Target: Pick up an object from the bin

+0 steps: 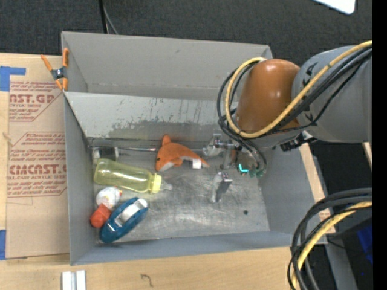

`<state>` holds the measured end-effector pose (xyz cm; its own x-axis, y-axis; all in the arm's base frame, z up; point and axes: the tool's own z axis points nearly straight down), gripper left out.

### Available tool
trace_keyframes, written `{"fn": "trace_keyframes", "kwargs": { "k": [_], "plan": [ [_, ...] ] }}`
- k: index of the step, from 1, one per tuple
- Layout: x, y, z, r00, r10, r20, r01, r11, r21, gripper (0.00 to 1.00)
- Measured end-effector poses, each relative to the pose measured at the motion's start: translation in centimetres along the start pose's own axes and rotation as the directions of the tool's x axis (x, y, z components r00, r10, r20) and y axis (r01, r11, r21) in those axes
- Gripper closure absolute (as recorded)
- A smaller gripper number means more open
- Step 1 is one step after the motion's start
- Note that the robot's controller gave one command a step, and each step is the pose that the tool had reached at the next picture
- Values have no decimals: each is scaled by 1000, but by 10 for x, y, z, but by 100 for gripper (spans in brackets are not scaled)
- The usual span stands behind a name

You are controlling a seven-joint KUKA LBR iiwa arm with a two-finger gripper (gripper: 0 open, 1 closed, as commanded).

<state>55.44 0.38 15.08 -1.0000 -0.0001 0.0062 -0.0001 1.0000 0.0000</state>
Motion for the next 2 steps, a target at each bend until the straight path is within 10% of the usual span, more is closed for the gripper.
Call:
{"fn": "trace_keyframes", "kwargs": {
  "k": [1,2],
  "plan": [
    [-2,0,-4,1000,0,7,0,1000,0,0],
    [-29,88,66,1000,4,8,-4,1000,-1,100]
  ]
}}
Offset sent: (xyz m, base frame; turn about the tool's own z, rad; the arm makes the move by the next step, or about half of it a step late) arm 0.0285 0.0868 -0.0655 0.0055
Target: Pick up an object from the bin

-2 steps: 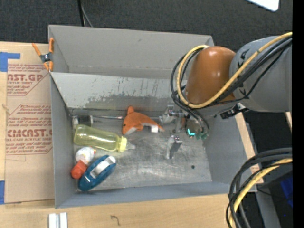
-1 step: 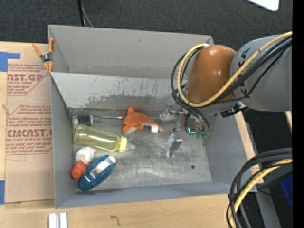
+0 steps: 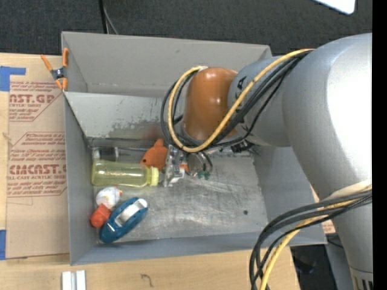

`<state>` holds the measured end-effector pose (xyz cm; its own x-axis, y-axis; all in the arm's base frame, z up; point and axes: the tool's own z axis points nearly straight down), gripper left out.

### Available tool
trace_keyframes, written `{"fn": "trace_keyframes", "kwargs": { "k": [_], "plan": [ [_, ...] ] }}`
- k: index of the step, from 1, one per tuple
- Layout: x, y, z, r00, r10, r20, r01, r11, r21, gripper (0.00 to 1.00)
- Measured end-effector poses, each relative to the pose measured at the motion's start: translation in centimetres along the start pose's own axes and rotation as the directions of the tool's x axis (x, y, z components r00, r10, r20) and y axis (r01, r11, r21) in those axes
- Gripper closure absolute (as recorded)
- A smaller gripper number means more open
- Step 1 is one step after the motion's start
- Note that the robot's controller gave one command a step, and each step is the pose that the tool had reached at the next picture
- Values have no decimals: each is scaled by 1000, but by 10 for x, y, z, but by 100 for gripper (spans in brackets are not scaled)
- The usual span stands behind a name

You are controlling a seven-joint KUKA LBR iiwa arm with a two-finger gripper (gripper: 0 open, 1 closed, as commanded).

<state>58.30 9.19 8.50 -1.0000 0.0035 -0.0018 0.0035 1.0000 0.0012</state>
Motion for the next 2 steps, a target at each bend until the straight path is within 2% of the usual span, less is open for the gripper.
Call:
{"fn": "trace_keyframes", "kwargs": {
  "k": [1,2],
  "plan": [
    [2,0,1,1000,0,-9,0,1000,1,0],
    [2,0,1,1000,0,-9,0,1000,1,0]
  ]
}}
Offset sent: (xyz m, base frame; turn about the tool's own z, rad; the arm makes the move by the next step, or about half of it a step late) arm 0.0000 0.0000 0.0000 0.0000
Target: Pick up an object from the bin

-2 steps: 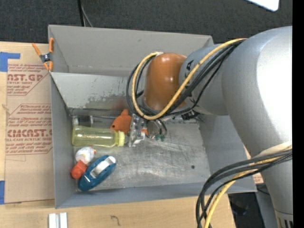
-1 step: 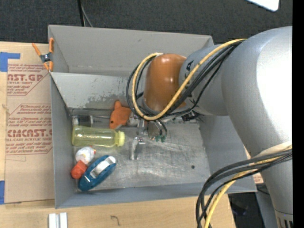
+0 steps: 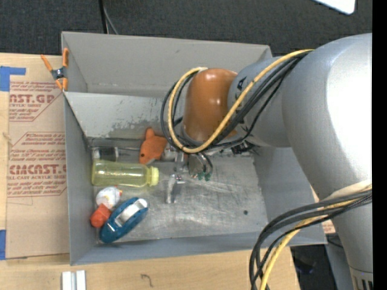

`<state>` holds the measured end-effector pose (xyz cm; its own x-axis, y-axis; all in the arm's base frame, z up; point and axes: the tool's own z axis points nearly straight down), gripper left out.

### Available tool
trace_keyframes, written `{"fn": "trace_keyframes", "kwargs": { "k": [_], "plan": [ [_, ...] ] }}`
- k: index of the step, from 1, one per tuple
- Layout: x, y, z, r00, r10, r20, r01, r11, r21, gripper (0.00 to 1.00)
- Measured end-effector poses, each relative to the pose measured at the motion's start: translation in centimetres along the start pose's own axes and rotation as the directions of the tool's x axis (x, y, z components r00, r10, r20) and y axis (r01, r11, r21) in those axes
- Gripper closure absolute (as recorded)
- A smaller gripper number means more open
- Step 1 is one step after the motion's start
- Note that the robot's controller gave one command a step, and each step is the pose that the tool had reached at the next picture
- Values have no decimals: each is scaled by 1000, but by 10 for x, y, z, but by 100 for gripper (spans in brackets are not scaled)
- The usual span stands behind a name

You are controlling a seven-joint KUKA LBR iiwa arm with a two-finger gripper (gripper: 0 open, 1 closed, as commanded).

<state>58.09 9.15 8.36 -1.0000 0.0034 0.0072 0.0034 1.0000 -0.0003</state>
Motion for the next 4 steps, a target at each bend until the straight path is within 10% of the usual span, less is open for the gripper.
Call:
{"fn": "trace_keyframes", "kwargs": {
  "k": [1,2,3,4],
  "plan": [
    [-1,26,3,995,-98,4,98,995,4,0],
    [-11,82,10,993,-117,6,117,993,14,100],
    [-11,82,10,993,-117,6,117,993,14,100],
    [-12,100,-147,987,-159,12,159,987,1,100]
  ]
}}
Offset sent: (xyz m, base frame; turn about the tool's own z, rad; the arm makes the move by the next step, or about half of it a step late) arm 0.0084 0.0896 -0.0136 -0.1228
